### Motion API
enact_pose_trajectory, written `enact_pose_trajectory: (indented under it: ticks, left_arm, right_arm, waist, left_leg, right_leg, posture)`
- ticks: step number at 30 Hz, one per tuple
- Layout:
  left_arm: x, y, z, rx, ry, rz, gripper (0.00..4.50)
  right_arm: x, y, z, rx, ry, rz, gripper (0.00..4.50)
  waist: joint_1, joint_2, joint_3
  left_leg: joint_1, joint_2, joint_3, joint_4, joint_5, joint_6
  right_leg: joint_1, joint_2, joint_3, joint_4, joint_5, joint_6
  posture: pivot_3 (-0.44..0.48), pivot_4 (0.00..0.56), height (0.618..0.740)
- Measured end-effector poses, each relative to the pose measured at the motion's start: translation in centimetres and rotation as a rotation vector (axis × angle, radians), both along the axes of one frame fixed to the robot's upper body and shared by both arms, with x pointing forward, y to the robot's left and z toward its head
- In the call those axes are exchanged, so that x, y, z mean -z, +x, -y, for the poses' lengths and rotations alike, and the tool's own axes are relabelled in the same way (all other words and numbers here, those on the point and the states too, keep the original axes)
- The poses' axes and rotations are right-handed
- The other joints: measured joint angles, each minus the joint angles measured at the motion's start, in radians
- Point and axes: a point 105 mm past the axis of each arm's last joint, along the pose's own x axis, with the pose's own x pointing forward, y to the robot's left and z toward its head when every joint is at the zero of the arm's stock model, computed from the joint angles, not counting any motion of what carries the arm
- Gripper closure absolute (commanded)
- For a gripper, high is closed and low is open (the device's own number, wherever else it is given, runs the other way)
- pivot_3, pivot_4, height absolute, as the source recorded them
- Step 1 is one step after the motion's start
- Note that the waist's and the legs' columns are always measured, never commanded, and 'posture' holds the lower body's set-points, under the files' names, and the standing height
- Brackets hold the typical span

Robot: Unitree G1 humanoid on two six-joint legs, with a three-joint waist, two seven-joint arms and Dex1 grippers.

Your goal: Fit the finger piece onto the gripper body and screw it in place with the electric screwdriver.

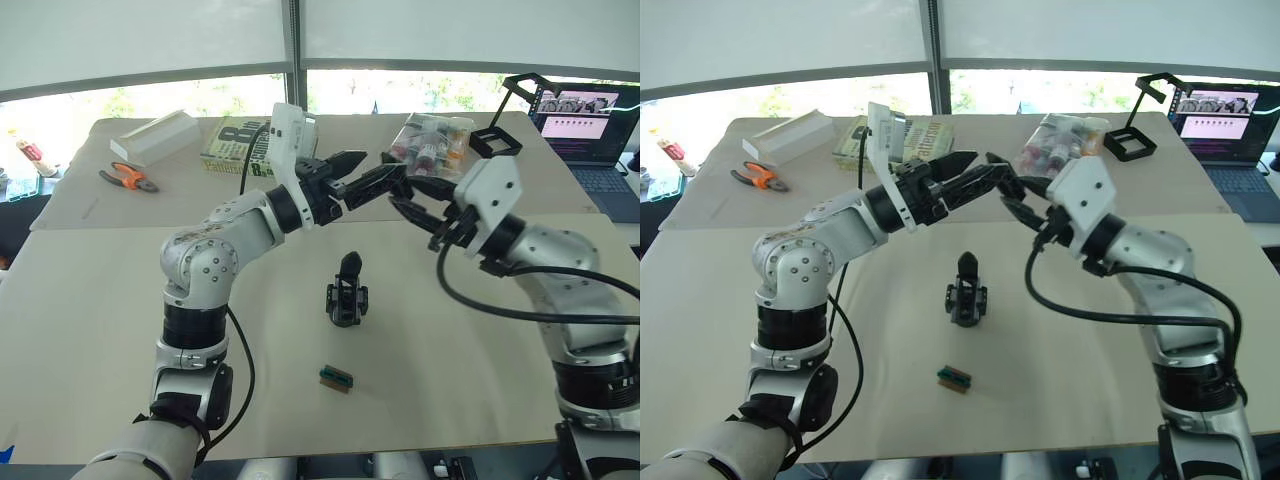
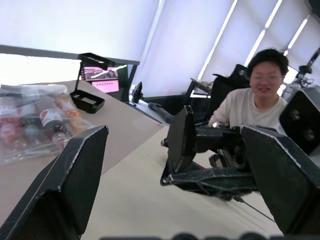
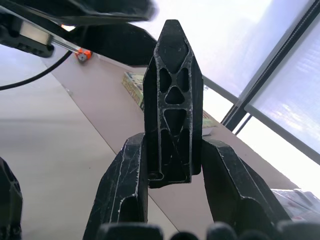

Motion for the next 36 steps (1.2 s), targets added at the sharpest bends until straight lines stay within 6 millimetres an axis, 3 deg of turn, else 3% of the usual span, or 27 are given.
enact_pose_trajectory:
  ticks: [2, 7, 10, 14, 15, 20, 22, 28, 29, 32, 36]
  left_arm:
    - [0.0, 0.1, 0.1, -0.012, -0.005, -0.008, 1.67]
    - [0.0, -0.1, 0.3, -0.021, -0.012, -0.01, 1.67]
    - [0.1, -0.2, 0.3, -0.019, -0.017, -0.018, 2.47]
    - [0.3, -0.1, 0.2, -0.028, -0.022, -0.027, 4.38]
    - [0.2, -0.1, 0.4, -0.026, -0.025, -0.028, 4.49]
    - [0.3, -0.1, 0.4, -0.026, -0.024, -0.029, 4.5]
    - [0.3, -0.1, 0.3, -0.023, -0.023, -0.026, 4.5]
    - [0.3, -0.2, -0.3, 0.073, 0.072, 0.021, 4.5]
    - [0.1, -0.3, -0.4, 0.092, 0.095, 0.037, 4.5]
    - [-0.8, -1.6, -1.3, 0.245, 0.2, 0.121, 4.5]
    - [-0.4, -2.9, -2.0, 0.441, 0.282, 0.126, 4.5]
  right_arm:
    - [0.1, -0.1, -0.4, -0.009, -0.008, 0.015, 3.32]
    - [0.1, -0.1, -0.5, -0.008, -0.009, 0.03, 3.32]
    - [0.4, -0.1, -0.5, -0.008, -0.002, 0.019, 3.32]
    - [0.5, -0.2, -0.5, -0.008, -0.003, 0.018, 3.32]
    - [0.5, -0.2, -0.5, -0.004, -0.008, 0.021, 3.32]
    - [0.5, -0.2, -0.5, 0.004, -0.016, 0.032, 3.32]
    - [0.5, -0.2, -0.4, 0.001, -0.018, 0.034, 2.3]
    - [-1.4, -1.6, 0.1, -0.145, -0.017, -0.047, 0.19]
    - [-1.8, -1.8, 0.2, -0.163, -0.028, -0.062, 0.02]
    - [-3.8, -2.5, 0.7, -0.297, -0.026, -0.222, 0.02]
    - [-3.3, -4.2, 0.2, -0.512, 0.025, -0.584, 0.02]
  waist:
    - [0.001, 0.0, 0.0]
    - [0.0, 0.0, 0.0]
    - [0.0, 0.0, 0.0]
    - [0.0, 0.0, 0.0]
    - [0.001, 0.0, 0.0]
    - [0.001, 0.0, 0.0]
    - [0.001, 0.0, 0.0]
    - [-0.001, 0.001, 0.001]
    - [-0.003, 0.002, 0.001]
    - [-0.011, 0.003, 0.002]
    - [-0.017, 0.003, 0.001]
  left_leg:
    - [0.0, 0.0, 0.0, 0.0, 0.0, 0.0]
    - [0.0, 0.0, 0.0, 0.0, 0.0, 0.0]
    - [0.0, 0.0, 0.0, 0.0, 0.0, 0.0]
    - [0.0, 0.0, 0.0, 0.0, 0.0, 0.0]
    - [0.0, 0.0, 0.0, 0.0, 0.0, 0.0]
    - [0.0, 0.0, 0.0, 0.0, 0.0, 0.0]
    - [0.0, 0.0, 0.0, 0.0, 0.0, 0.0]
    - [0.0, 0.0, 0.0, 0.0, 0.0, 0.0]
    - [0.0, 0.0, 0.0, -0.001, 0.0, 0.0]
    - [0.0, 0.002, 0.0, -0.002, 0.0, 0.0]
    - [0.001, 0.002, -0.001, -0.004, 0.0, 0.0]
  right_leg:
    - [0.0, 0.0, 0.0, 0.0, 0.0, 0.0]
    - [0.0, 0.001, 0.001, 0.0, 0.0, 0.0]
    - [0.0, 0.001, 0.001, 0.0, 0.0, 0.0]
    - [0.0, 0.002, 0.002, 0.0, 0.0, 0.0]
    - [0.0, 0.002, 0.002, 0.0, 0.0, 0.0]
    - [0.0, 0.002, 0.002, 0.0, 0.0, 0.0]
    - [0.0, 0.002, 0.002, 0.0, 0.0, 0.0]
    - [0.0, 0.002, 0.003, -0.001, 0.0, 0.0]
    - [0.0, 0.002, 0.003, -0.001, 0.001, -0.001]
    - [0.0, 0.004, 0.003, -0.002, 0.001, -0.001]
    - [0.0, 0.004, 0.003, -0.002, 0.001, -0.002]
  posture:
    - [0.0, 0.15, 0.74]
    - [0.0, 0.15, 0.74]
    - [0.0, 0.15, 0.74]
    - [0.0, 0.15, 0.74]
    - [0.0, 0.15, 0.74]
    - [0.0, 0.15, 0.74]
    - [0.0, 0.15, 0.74]
    - [0.0, 0.15, 0.74]
    - [0.0, 0.15, 0.74]
    - [0.0, 0.15, 0.74]
    - [0.0, 0.15, 0.74]
